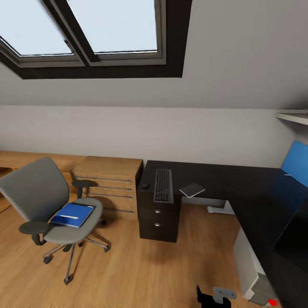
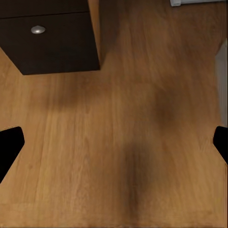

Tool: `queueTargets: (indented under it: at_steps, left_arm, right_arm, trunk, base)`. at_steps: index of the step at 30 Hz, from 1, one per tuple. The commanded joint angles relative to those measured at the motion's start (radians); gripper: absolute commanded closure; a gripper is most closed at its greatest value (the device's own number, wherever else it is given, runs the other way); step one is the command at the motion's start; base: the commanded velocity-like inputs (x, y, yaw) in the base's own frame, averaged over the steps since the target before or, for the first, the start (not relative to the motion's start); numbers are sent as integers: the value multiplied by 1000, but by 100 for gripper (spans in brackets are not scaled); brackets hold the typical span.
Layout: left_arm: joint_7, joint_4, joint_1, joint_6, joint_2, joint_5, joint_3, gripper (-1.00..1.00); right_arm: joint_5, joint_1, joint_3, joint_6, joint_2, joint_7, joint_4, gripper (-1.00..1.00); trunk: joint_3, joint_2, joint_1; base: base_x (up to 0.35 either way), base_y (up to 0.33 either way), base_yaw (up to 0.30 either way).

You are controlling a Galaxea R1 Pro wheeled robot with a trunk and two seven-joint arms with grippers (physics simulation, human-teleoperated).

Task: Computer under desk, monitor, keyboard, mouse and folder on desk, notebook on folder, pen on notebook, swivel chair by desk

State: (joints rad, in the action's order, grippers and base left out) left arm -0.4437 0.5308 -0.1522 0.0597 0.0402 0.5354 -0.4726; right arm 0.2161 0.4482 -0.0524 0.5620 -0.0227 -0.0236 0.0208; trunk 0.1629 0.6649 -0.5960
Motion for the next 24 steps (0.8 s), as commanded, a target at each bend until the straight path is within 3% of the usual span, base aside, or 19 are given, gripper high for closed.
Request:
queueTargets:
  at_steps: [1,9,24]
  left_arm:
    - [-7,0,-1,6,-1,10,-8,-100]
    - [-7,0,-1,8,-2,10,-8,-100]
    - [-2,0,-1,11,-5,12,-3,-100]
  right_arm:
    - [5,1,-6,4,0,-2,2,-100]
    - [5,1,-6,4,0,-2,2,-100]
    - [5,1,-6,4,0,-2,2,-100]
  trunk:
    - [-2,-6,4]
    - [-27,-62,35]
    - [-74,-167,92]
  base:
    - [-267,-202,2]
    - [-303,-129,1]
    - [-338,-10,0]
